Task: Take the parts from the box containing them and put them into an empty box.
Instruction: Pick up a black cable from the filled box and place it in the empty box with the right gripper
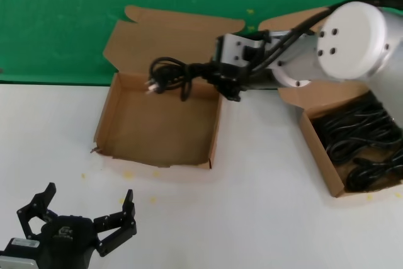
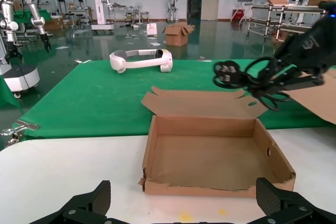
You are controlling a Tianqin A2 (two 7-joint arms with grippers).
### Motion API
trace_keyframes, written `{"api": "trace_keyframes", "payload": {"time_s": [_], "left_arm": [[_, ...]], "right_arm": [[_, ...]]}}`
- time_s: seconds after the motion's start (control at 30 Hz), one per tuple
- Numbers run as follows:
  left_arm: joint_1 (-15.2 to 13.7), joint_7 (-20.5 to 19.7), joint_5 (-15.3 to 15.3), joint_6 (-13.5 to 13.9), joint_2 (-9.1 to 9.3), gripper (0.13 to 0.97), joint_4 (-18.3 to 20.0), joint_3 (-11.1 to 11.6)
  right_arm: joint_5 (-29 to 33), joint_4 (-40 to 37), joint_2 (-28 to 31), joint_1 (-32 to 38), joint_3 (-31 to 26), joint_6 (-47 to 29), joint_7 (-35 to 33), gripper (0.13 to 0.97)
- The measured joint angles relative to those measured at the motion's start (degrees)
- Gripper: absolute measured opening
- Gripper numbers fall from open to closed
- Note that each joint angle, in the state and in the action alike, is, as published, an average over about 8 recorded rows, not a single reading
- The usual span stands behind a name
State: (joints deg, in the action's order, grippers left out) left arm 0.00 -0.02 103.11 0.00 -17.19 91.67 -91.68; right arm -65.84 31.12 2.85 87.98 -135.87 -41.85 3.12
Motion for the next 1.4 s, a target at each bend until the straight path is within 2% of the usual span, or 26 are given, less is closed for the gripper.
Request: {"api": "trace_keyframes", "payload": {"time_s": [0.4, 0.63, 0.8, 1.23, 1.4], "left_arm": [[0.0, 0.0, 0.0, 0.0, 0.00, 0.966, 0.0, 0.0], [0.0, 0.0, 0.0, 0.0, 0.00, 0.966, 0.0, 0.0], [0.0, 0.0, 0.0, 0.0, 0.00, 0.966, 0.0, 0.0], [0.0, 0.0, 0.0, 0.0, 0.00, 0.966, 0.0, 0.0], [0.0, 0.0, 0.0, 0.0, 0.00, 0.966, 0.0, 0.0]], "right_arm": [[-10.6, 0.0, -1.7, 1.3, -10.1, 5.6, 1.7, 0.214], [-23.3, 1.1, -2.5, 1.0, -18.0, 10.2, 1.0, 0.214], [-29.8, 1.1, -2.7, 0.6, -20.9, 11.5, -0.7, 0.214], [-33.0, -1.2, -2.8, 0.6, -21.8, 10.8, -2.6, 0.260], [-33.8, -2.7, -2.8, 1.0, -21.9, 9.9, -3.4, 0.329]]}}
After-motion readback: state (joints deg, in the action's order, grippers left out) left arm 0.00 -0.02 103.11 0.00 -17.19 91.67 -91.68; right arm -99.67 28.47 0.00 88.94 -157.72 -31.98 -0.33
